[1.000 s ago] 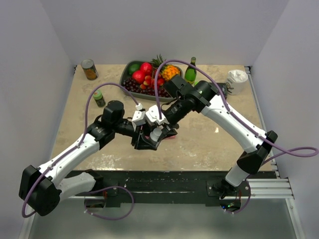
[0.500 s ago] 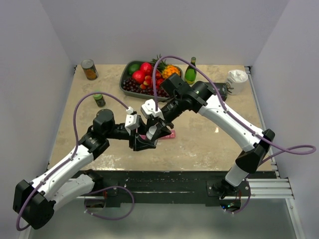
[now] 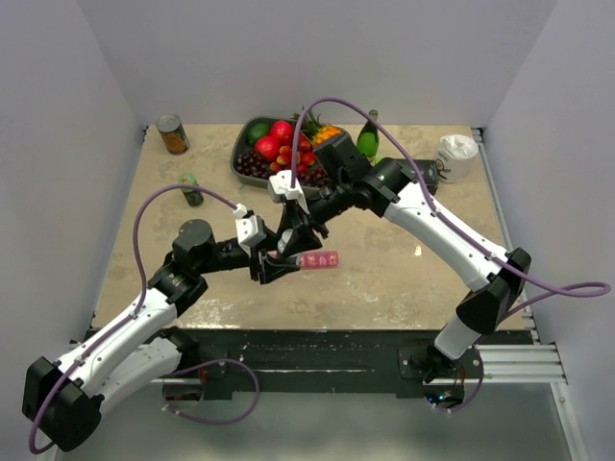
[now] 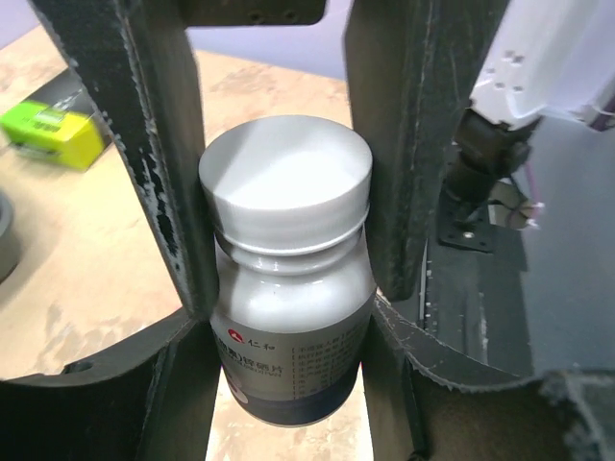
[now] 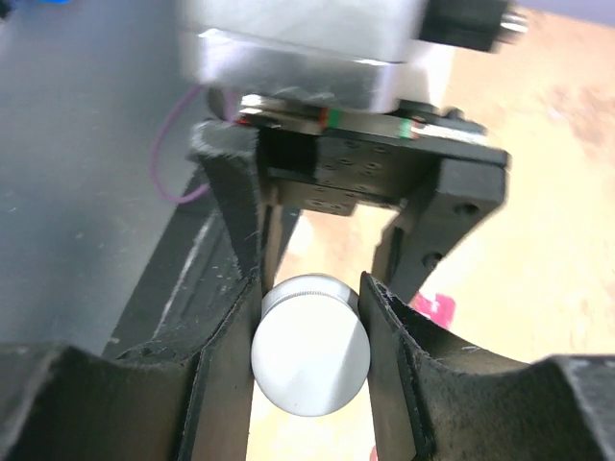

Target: Sort the pills into containers

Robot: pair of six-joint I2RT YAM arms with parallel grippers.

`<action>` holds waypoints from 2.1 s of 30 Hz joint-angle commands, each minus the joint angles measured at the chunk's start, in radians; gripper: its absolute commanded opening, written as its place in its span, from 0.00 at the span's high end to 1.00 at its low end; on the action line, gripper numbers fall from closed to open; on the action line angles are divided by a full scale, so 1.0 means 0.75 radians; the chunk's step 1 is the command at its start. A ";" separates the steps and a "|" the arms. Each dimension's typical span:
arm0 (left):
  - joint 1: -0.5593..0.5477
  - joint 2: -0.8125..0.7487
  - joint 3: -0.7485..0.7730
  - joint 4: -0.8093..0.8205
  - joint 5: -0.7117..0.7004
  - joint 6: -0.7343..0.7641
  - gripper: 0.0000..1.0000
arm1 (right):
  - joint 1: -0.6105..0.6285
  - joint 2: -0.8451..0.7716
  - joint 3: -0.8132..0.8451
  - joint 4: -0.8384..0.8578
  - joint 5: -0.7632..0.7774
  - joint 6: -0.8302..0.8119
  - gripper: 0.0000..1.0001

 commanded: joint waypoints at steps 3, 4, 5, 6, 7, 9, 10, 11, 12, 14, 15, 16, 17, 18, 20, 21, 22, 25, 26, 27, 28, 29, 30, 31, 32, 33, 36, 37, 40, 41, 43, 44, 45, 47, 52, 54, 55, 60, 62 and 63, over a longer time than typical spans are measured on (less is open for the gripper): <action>0.009 -0.026 0.117 0.178 -0.311 0.054 1.00 | -0.003 -0.022 -0.103 0.053 0.428 0.290 0.55; 0.009 -0.015 0.119 0.174 -0.313 0.050 1.00 | -0.001 -0.022 -0.105 0.056 0.439 0.298 0.54; 0.011 -0.001 0.121 0.160 -0.309 0.050 1.00 | -0.003 -0.024 -0.101 0.060 0.441 0.307 0.52; 0.009 0.005 0.123 0.154 -0.297 0.052 1.00 | -0.003 -0.022 -0.088 0.058 0.427 0.309 0.47; 0.009 0.007 0.121 0.150 -0.289 0.054 1.00 | -0.001 -0.022 -0.072 0.052 0.400 0.309 0.44; 0.009 0.013 0.109 0.145 -0.252 0.054 1.00 | -0.005 -0.018 -0.013 0.011 0.333 0.290 0.37; 0.011 0.015 0.105 0.141 -0.236 0.056 1.00 | -0.005 -0.016 0.014 -0.012 0.302 0.252 0.27; 0.011 0.017 0.098 0.133 -0.225 0.054 1.00 | -0.005 -0.012 0.040 -0.034 0.279 0.229 0.24; 0.011 0.017 0.092 0.133 -0.199 0.054 1.00 | -0.009 -0.010 0.089 -0.077 0.233 0.211 0.21; 0.011 0.019 0.082 0.127 -0.176 0.054 1.00 | -0.015 -0.012 0.128 -0.106 0.202 0.151 0.14; 0.009 0.017 0.080 0.125 -0.162 0.056 1.00 | -0.027 -0.012 0.157 -0.120 0.185 0.143 0.13; 0.011 0.015 0.080 0.115 -0.152 0.058 1.00 | -0.033 -0.010 0.171 -0.130 0.175 0.115 0.12; 0.011 0.013 0.078 0.111 -0.143 0.060 1.00 | -0.046 -0.010 0.186 -0.136 0.161 0.108 0.10; 0.011 0.013 0.080 0.107 -0.129 0.062 1.00 | -0.072 -0.012 0.208 -0.149 0.146 0.098 0.09; 0.011 0.011 0.080 0.094 -0.109 0.069 1.00 | -0.107 -0.010 0.231 -0.165 0.114 0.080 0.06; 0.009 0.011 0.080 0.094 -0.088 0.069 1.00 | -0.119 -0.012 0.247 -0.169 0.103 0.061 0.05; 0.013 0.011 0.082 0.090 -0.074 0.067 1.00 | -0.132 -0.014 0.259 -0.185 0.081 0.037 0.04; 0.013 0.013 0.088 0.080 -0.005 0.069 1.00 | -0.144 -0.022 0.296 -0.298 0.079 -0.157 0.01; 0.011 0.017 0.092 0.072 0.018 0.073 1.00 | -0.146 -0.038 0.298 -0.381 0.059 -0.230 0.01; 0.013 0.021 0.098 0.064 0.067 0.073 1.00 | -0.144 -0.048 0.296 -0.439 0.046 -0.403 0.01; 0.011 0.030 0.111 0.049 0.100 0.077 1.00 | -0.144 -0.055 0.296 -0.496 0.032 -0.498 0.01; 0.011 0.048 0.117 0.043 0.130 0.075 1.00 | -0.142 -0.071 0.292 -0.563 0.011 -0.572 0.01; 0.011 0.056 0.123 0.037 0.185 0.077 1.00 | -0.134 -0.073 0.278 -0.576 0.011 -0.629 0.01; 0.013 0.068 0.131 0.035 0.206 0.073 1.00 | -0.122 -0.073 0.276 -0.576 0.017 -0.630 0.01; 0.011 0.087 0.137 0.035 0.221 0.063 1.00 | -0.093 -0.075 0.270 -0.578 0.032 -0.632 0.01; 0.013 0.093 0.139 0.035 0.245 0.060 1.00 | -0.079 -0.073 0.253 -0.578 0.032 -0.646 0.01; 0.011 0.116 0.147 0.037 0.270 0.054 1.00 | -0.036 -0.059 0.249 -0.578 0.007 -0.638 0.04; 0.011 0.124 0.150 0.037 0.274 0.054 1.00 | -0.034 -0.051 0.255 -0.576 -0.005 -0.632 0.05; 0.011 0.134 0.154 0.037 0.286 0.048 1.00 | -0.031 -0.024 0.278 -0.576 -0.021 -0.599 0.10; 0.011 0.132 0.154 0.037 0.284 0.046 1.00 | -0.029 -0.020 0.278 -0.566 -0.021 -0.591 0.12; 0.011 0.128 0.154 0.037 0.280 0.050 1.00 | -0.027 -0.014 0.276 -0.552 -0.009 -0.546 0.18; 0.013 0.130 0.154 0.037 0.276 0.048 1.00 | -0.023 -0.012 0.270 -0.538 -0.005 -0.532 0.24; 0.013 0.130 0.154 0.037 0.274 0.050 1.00 | -0.023 -0.008 0.270 -0.535 0.001 -0.512 0.27; 0.011 0.130 0.154 0.039 0.268 0.050 1.00 | -0.017 0.005 0.265 -0.527 0.011 -0.493 0.33; 0.011 0.122 0.158 0.041 0.253 0.050 1.00 | -0.003 0.019 0.255 -0.505 0.028 -0.444 0.48; 0.013 0.120 0.158 0.043 0.231 0.050 1.00 | -0.001 0.019 0.245 -0.490 0.038 -0.422 0.52; 0.011 0.112 0.158 0.045 0.223 0.054 1.00 | 0.003 0.019 0.241 -0.486 0.040 -0.413 0.54; 0.011 0.048 0.101 0.165 0.008 0.030 1.00 | 0.009 0.005 0.186 -0.372 0.101 -0.211 0.64; 0.013 -0.035 0.015 0.333 -0.146 -0.058 1.00 | 0.009 0.001 0.149 -0.297 0.122 -0.093 0.66; 0.009 -0.062 -0.060 0.477 -0.204 -0.078 1.00 | 0.009 -0.001 0.135 -0.262 0.136 -0.040 0.66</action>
